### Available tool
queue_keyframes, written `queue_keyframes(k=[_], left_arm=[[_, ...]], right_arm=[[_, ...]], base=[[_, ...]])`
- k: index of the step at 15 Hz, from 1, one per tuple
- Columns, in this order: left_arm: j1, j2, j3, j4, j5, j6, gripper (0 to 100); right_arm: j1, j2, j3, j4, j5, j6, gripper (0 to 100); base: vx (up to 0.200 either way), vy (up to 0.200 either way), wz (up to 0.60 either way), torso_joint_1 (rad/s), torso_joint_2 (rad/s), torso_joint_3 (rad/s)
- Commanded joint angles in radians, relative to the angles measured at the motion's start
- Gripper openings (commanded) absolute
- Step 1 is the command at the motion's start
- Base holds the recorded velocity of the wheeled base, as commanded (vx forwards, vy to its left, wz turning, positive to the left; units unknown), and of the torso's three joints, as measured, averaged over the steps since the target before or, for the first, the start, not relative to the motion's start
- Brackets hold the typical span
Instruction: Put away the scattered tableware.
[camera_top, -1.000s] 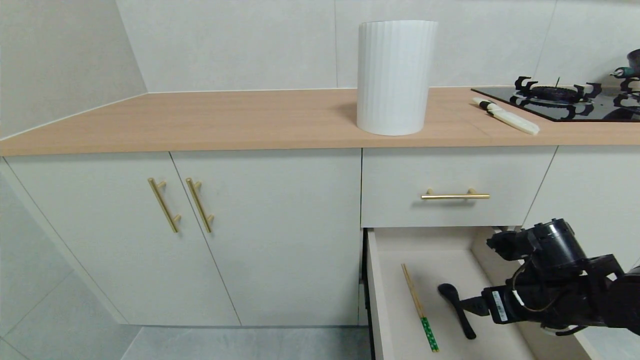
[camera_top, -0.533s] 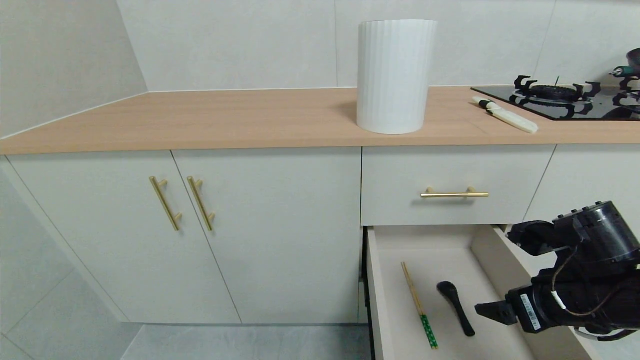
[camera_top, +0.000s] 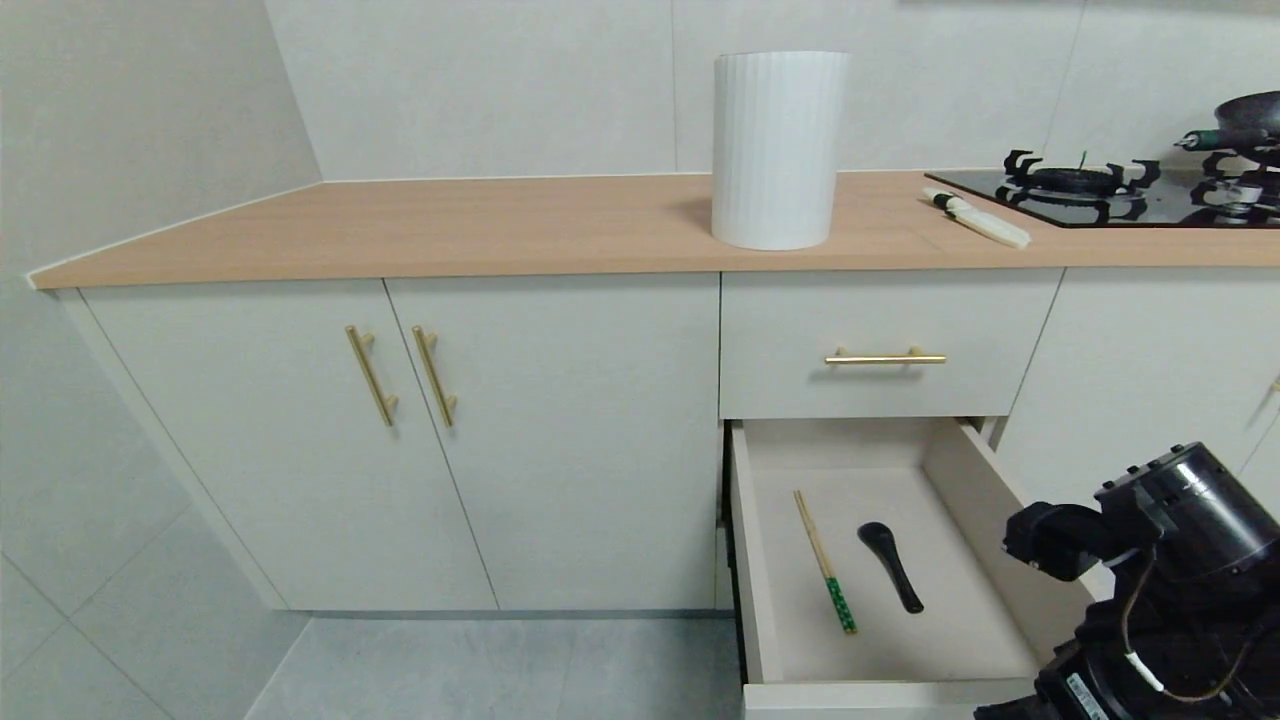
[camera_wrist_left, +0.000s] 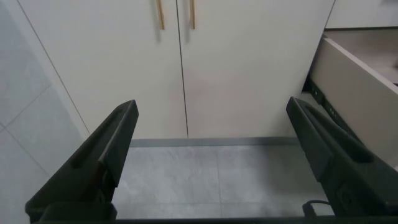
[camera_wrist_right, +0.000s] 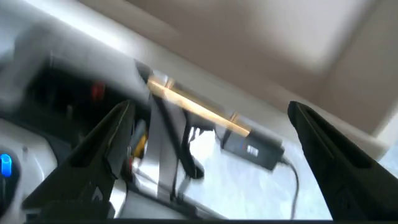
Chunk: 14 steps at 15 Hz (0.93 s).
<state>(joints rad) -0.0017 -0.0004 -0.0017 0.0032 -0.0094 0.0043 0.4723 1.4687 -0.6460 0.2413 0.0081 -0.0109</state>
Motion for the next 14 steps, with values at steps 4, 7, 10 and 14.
queue_keyframes(k=[4, 7, 10, 14], left_arm=[[0.000, 0.000, 0.000, 0.000, 0.000, 0.000, 100], [0.000, 0.000, 0.000, 0.000, 0.000, 0.000, 100], [0.000, 0.000, 0.000, 0.000, 0.000, 0.000, 100], [0.000, 0.000, 0.000, 0.000, 0.000, 0.000, 100]], right_arm=[[0.026, 0.001, 0.000, 0.133, 0.092, -0.113, 100], [0.028, 0.042, 0.005, 0.138, 0.102, -0.121, 100], [0.042, 0.079, 0.014, 0.138, 0.101, -0.121, 100], [0.035, 0.148, -0.003, 0.125, 0.081, -0.107, 100]], base=[[0.000, 0.000, 0.00, 0.000, 0.00, 0.000], [0.000, 0.000, 0.00, 0.000, 0.00, 0.000], [0.000, 0.000, 0.00, 0.000, 0.00, 0.000], [0.000, 0.000, 0.00, 0.000, 0.00, 0.000]])
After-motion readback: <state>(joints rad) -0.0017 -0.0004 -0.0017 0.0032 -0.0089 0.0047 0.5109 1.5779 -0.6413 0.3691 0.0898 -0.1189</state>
